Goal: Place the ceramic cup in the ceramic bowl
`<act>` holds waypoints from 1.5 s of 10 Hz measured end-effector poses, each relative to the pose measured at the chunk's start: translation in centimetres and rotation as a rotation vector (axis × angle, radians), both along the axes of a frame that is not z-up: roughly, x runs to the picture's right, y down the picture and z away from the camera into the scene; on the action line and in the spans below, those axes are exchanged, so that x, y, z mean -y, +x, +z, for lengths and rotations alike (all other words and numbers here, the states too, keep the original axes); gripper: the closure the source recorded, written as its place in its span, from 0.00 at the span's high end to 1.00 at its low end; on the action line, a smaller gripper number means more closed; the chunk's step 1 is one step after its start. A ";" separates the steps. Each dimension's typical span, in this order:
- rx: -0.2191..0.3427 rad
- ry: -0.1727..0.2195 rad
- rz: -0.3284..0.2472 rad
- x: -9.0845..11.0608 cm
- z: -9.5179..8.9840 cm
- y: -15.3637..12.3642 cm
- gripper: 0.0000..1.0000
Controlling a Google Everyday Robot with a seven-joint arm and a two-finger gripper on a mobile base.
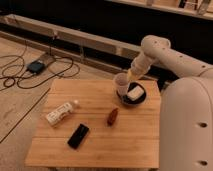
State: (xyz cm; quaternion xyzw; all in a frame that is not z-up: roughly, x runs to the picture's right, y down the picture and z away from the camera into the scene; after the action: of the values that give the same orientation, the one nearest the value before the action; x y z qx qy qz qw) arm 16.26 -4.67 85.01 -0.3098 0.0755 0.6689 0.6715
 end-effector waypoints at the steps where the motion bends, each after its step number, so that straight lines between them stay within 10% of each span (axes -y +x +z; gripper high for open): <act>1: 0.000 0.001 0.021 0.2 0.9 0.3 0.00; 8: -0.014 0.004 0.123 0.0 6.2 3.5 0.03; 15: 0.004 0.038 0.181 -1.2 7.2 4.9 0.70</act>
State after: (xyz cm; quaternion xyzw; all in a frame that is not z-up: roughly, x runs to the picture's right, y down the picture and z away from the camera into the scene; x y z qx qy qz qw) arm 21.13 -3.47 92.26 -0.3041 0.0331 0.7275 0.6141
